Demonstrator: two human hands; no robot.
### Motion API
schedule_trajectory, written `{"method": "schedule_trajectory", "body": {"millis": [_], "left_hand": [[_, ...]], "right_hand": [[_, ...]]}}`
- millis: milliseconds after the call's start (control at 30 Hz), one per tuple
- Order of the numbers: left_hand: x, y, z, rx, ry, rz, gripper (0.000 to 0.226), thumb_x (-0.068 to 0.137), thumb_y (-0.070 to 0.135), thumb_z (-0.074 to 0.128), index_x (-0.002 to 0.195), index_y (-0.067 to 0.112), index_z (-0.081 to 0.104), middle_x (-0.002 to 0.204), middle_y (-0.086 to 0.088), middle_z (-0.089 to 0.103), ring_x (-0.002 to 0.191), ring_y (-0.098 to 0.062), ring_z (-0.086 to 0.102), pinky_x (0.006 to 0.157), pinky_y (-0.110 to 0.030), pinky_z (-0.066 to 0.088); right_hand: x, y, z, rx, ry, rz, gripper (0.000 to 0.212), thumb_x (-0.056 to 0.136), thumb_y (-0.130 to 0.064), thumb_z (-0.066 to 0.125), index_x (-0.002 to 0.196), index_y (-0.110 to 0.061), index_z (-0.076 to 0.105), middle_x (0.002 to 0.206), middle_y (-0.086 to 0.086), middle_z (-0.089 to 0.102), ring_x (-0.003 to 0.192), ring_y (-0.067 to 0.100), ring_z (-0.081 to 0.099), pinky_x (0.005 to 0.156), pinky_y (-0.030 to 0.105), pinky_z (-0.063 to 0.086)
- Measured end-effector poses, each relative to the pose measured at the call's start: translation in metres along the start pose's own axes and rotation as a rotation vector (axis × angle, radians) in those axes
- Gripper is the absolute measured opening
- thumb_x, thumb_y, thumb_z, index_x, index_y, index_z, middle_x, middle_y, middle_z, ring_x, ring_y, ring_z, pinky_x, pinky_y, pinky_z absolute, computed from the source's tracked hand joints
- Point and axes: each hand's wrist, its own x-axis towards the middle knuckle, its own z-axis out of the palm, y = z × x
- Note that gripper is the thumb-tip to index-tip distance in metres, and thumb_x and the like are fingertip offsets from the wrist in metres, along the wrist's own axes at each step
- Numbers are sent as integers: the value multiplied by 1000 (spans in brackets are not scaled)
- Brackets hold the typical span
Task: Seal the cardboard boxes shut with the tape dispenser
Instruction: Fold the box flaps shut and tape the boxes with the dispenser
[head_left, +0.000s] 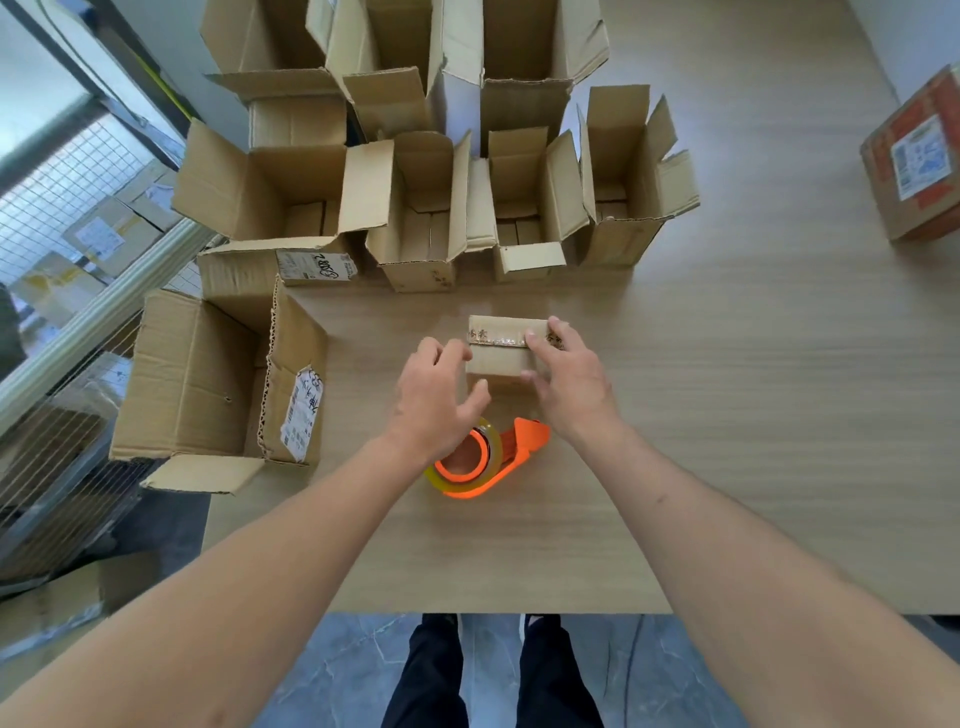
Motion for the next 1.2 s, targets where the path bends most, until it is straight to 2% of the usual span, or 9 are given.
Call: {"method": "schedule_trajectory", "body": {"millis": [100,200,267,600,800,867,967,1100,1200], "left_hand": [[-26,6,2,25,-331,-33,58,85,57,65,128,22,47,86,5,58,88,-25,61,77,-42,53],[-50,8,15,134,-654,-103,100,84,68,64,158,24,14,124,-7,61,118,-28,58,96,-43,50],[-57,9,22,240,-699,-81,110,86,65,66,161,28,-6,126,-10,59,118,-30,57,96,-46,51],[-80,-3,22,256,-620,-80,108,93,19,62,155,35,-25,90,-5,58,81,-27,61,75,-47,55],[-111,-45,-4,20,-510,14,115,88,6,64,155,45,-22,132,-5,63,119,-28,59,102,-40,48],[-116,-50,-12,-51,-415,87,117,84,0,64,156,43,-18,130,1,63,117,-23,58,102,-37,47],[-110,-49,-18,-103,-260,190,113,82,-6,65,162,27,-8,127,5,64,114,-21,60,100,-36,49],[-85,-35,-28,-100,-91,261,103,76,-15,68,160,5,12,135,-5,63,129,-23,54,112,-17,34],[-62,-28,-37,-73,-52,295,100,76,-14,67,160,5,17,138,-3,62,135,-28,52,113,-33,40]], "right_hand": [[-1,0,5,16,7,4,53,100,-29,64,149,-33,48,165,-3,26,142,28,40,101,42,50],[-4,1,7,35,-2,10,55,100,-32,63,152,-35,44,167,-8,21,145,24,38,103,41,50],[-7,1,7,31,-10,-12,55,100,-32,62,152,-34,44,168,-8,19,146,22,38,104,40,49],[-6,5,-8,66,-88,-22,55,99,-31,64,151,-36,47,167,-13,22,149,13,32,107,36,44],[-9,6,-11,119,-66,3,57,96,-33,69,150,-35,49,165,-13,27,150,11,29,110,34,40],[-10,6,-9,120,-48,5,57,96,-35,69,149,-35,50,165,-13,28,150,10,28,111,34,40],[-12,6,-6,93,-39,4,58,95,-37,69,150,-36,49,165,-12,29,150,11,28,110,34,40],[-13,12,-5,133,-54,-50,56,91,-37,75,144,-35,57,161,-10,36,147,10,35,110,32,42],[-15,21,-3,202,-98,-120,51,87,-31,81,136,-33,65,155,-10,43,140,8,44,109,31,45]]}}
